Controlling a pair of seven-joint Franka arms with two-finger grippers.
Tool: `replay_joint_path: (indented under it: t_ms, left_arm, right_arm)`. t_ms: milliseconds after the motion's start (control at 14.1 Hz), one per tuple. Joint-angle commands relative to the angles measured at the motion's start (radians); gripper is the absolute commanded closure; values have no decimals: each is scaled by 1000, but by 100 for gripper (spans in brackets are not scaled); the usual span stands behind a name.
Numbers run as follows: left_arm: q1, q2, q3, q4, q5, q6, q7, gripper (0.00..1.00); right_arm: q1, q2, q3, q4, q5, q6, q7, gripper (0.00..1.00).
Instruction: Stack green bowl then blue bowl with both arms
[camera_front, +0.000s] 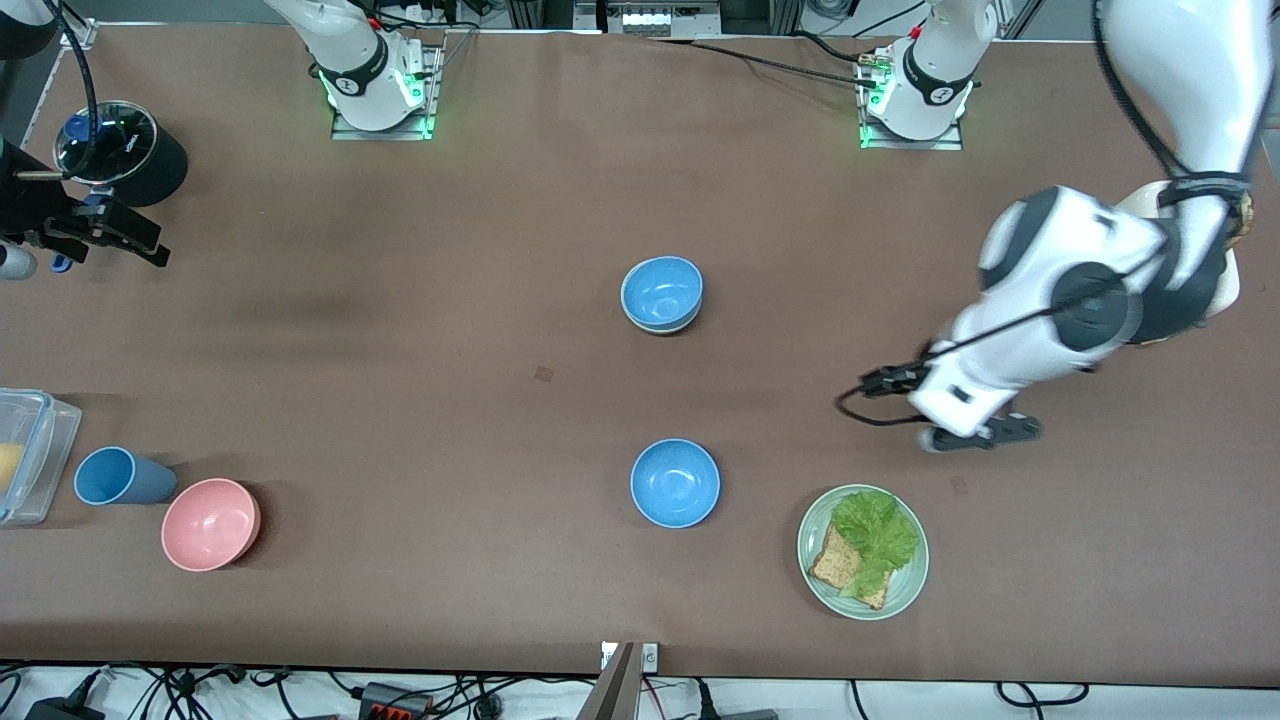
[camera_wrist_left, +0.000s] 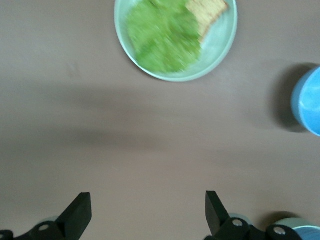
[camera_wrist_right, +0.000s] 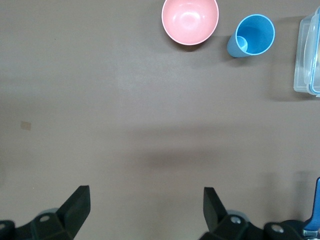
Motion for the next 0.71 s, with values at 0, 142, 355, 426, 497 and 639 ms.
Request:
replay_joint_path:
  t_ms: [0,142,355,426,497,639]
  left_arm:
    - [89,6,-12,64,12,-35,206,0]
    - [82,-55,36,77,-5,-90,213,0]
    - [-27,-181,251,1,-65,-103,216,0]
    - [-68,-194,310,-3,-66,-104,211,0]
    - [-105,-225,364,-5,-78,-109,216,0]
    - [-249,-312,512,-8,-158,-187,266,0]
  right_arm:
    - [-4,-13,6,-8,-15,4,-17,0]
    - [-4,-13,6,-8,-16,7,-17,0]
    - [-1,-11,7,-9,-35,16,-17,0]
    - [1,-11,7,-9,-36,16,-17,0]
    - [-1,-11,7,-9,-36,16,-17,0]
    - [-2,-11,7,-9,-36,18,-15,0]
